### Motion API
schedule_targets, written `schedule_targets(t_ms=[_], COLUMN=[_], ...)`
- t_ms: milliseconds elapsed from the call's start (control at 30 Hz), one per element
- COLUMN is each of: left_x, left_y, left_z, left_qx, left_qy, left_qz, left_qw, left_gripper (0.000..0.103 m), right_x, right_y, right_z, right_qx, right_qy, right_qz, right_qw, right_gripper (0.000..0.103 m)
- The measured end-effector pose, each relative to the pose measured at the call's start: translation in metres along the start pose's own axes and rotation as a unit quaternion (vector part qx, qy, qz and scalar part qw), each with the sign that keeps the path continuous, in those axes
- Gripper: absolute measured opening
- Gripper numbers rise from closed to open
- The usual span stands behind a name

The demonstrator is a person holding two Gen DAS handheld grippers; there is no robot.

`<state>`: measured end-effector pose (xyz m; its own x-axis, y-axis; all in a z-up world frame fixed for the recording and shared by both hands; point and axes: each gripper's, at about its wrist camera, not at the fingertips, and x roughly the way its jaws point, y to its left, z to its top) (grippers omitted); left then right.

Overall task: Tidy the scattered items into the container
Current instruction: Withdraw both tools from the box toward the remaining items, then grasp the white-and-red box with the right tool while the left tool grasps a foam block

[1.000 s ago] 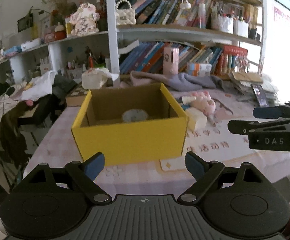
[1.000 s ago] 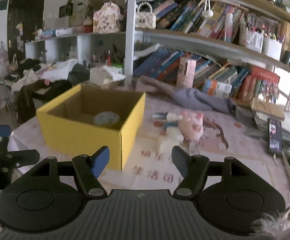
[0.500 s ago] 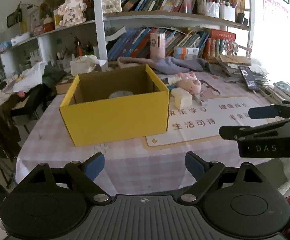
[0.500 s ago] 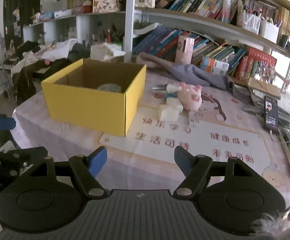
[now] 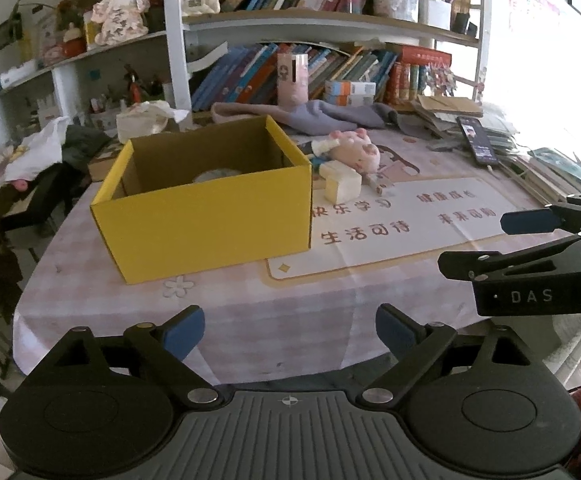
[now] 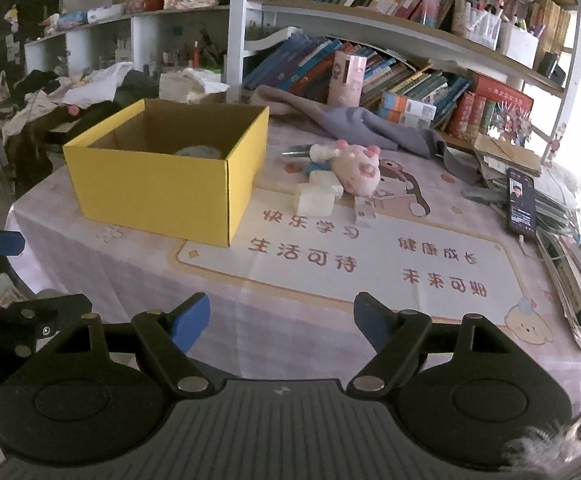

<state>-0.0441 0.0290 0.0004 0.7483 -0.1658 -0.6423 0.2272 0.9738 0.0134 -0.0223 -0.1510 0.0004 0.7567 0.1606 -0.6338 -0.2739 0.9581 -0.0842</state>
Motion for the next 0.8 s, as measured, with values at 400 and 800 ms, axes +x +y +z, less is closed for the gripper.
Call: schedule_targets(t_ms=[400,800], left_x=[0.019,0.048], left_y=[-0.011,-0.045], left_z=[0.010,0.032], left_qx=[0.012,0.044], left_qy=[0.012,0.016], left_qz=[-0.020,-0.058], left_qw=[0.9997,0.9972], left_gripper=[0.095,0.095], right_x=[0.005,0.013], right_y=[-0.016,-0.057], right_z=[-0.001,-0.001], right_qx=[0.009,0.036], right_qy=[0.010,0.021], right_qz=[-0.018,-0.051], right_qw=[1.000,0.998], right_gripper=[0.082,0.082])
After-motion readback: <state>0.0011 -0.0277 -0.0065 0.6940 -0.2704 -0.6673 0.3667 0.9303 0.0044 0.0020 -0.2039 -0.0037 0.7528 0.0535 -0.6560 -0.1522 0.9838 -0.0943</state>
